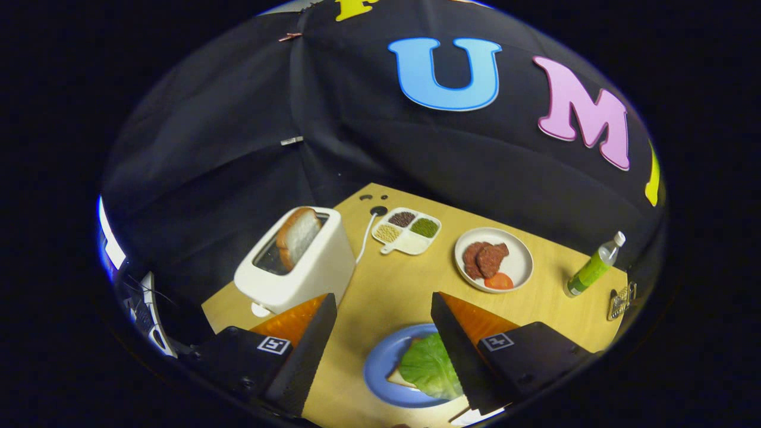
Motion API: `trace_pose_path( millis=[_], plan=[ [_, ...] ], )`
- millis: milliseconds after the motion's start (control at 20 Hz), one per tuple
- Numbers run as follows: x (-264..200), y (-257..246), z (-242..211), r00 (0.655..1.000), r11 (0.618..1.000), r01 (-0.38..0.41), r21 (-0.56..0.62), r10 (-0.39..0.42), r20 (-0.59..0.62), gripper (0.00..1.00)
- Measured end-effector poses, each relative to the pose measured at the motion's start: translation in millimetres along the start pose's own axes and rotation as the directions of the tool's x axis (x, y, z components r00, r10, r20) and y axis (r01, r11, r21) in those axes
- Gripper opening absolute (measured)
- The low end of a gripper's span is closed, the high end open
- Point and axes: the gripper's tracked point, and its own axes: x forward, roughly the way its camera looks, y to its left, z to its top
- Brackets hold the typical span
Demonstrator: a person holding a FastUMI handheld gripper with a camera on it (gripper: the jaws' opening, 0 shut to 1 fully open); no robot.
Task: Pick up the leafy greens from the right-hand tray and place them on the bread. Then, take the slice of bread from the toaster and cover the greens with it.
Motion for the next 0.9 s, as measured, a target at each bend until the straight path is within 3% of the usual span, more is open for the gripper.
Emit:
trace_pose_path(
  millis=[250, 600, 700, 900],
  plan=[
    [30.9, 51.2, 43.1, 0.998, 0.997, -0.058, -0.044, 0.059, 0.031, 1.0],
    [86.6, 102.0, 42.3, 0.995, 0.991, -0.098, -0.094, 0.096, -0.024, 0.99],
    [104.0, 103.9, 37.2, 0.997, 0.992, -0.074, -0.106, 0.07, -0.043, 0.99],
    [125.5, 113.9, 28.3, 0.995, 0.992, -0.069, -0.106, 0.061, -0.077, 0.89]
  ],
)
